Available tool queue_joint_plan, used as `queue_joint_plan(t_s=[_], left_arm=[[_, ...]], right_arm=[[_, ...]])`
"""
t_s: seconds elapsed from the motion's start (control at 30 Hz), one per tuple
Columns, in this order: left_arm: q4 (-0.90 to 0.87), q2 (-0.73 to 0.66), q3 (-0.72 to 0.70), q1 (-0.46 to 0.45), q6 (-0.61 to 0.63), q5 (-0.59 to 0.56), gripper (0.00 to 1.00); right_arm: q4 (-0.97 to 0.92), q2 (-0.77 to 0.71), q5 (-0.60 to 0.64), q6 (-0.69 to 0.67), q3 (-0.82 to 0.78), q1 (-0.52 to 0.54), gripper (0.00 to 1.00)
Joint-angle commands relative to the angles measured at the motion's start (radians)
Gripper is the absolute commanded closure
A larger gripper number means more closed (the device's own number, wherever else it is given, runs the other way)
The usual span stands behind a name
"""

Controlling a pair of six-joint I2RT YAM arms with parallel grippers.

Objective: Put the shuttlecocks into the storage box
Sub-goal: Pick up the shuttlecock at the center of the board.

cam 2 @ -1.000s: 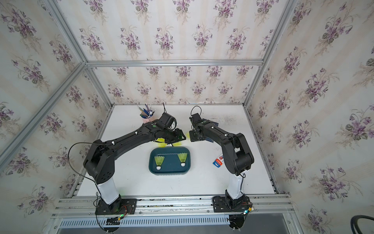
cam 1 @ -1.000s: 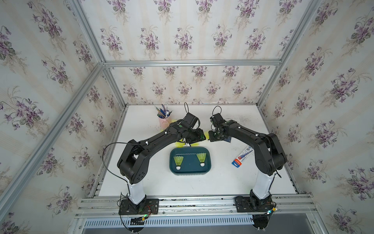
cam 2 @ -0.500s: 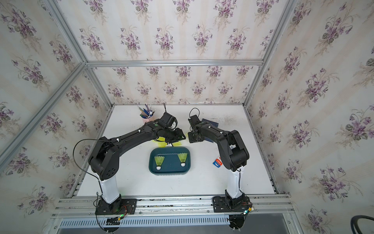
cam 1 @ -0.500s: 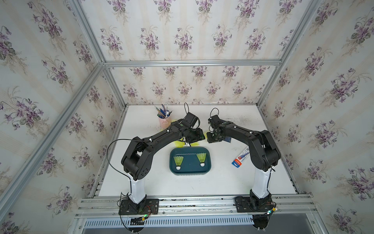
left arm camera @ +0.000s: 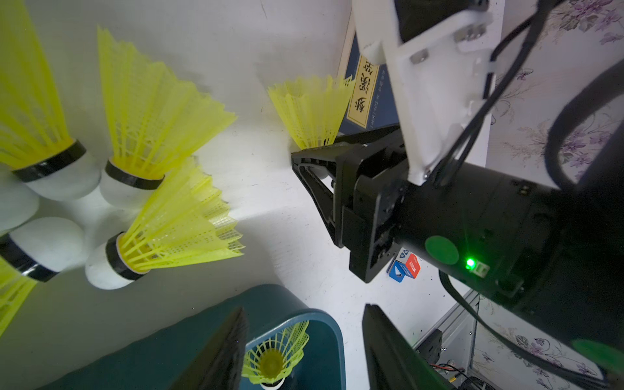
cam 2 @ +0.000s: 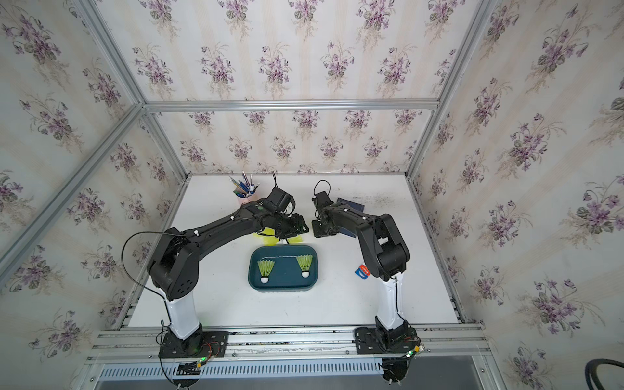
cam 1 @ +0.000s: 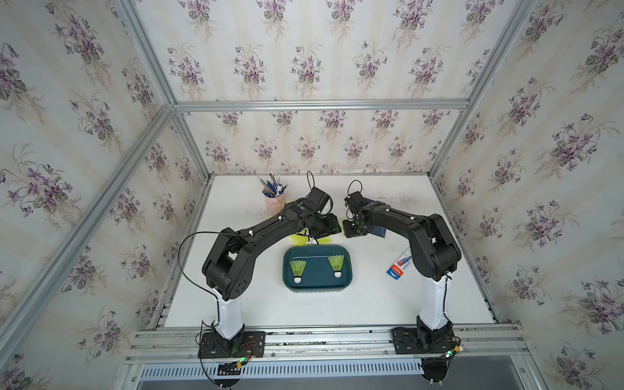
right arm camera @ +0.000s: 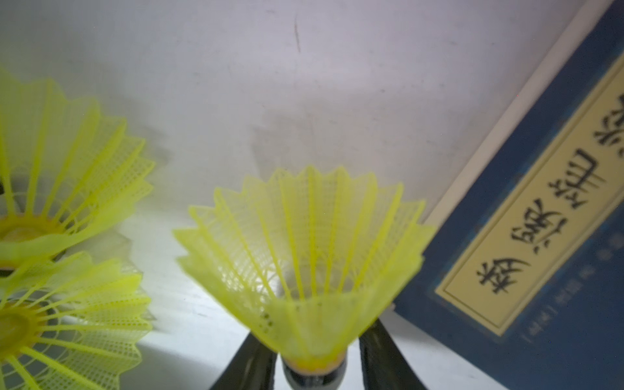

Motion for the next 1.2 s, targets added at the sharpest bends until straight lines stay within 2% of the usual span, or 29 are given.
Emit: queue_joint_plan(t_s=[0.0,0.17,0.4,0.67,0.97,1.17], left_arm=[[0.001,0.004,0.007,0.0,0.018,-0.002,0.41],[0.001,0.006,0.007,0.0,0.019,0.001,0.42],[0.003,0.005,0.005,0.0,0.022,0.0,0.42],[-0.015,-0.005,0.013,0.0,0.034,-0.006,0.42],[-0.086,-0.153,-0.047,0.0,0.098,-0.029,0.42],[-0.139,-0.272,-0.126,0.0,0.128,-0.029,0.42]], right_arm=[[0.005,0.005,0.0,-0.009,0.005,-0.001,0.58],[0.002,0.014,-0.003,-0.01,0.014,-0.001,0.63],[0.005,-0.007,-0.004,-0.004,0.008,0.0,0.74],[-0.013,-0.063,-0.018,0.025,-0.001,0.002,0.75],[-0.091,-0.242,-0.039,0.107,-0.025,0.046,0.75],[-0.122,-0.359,-0.045,0.183,-0.058,0.172,0.75]])
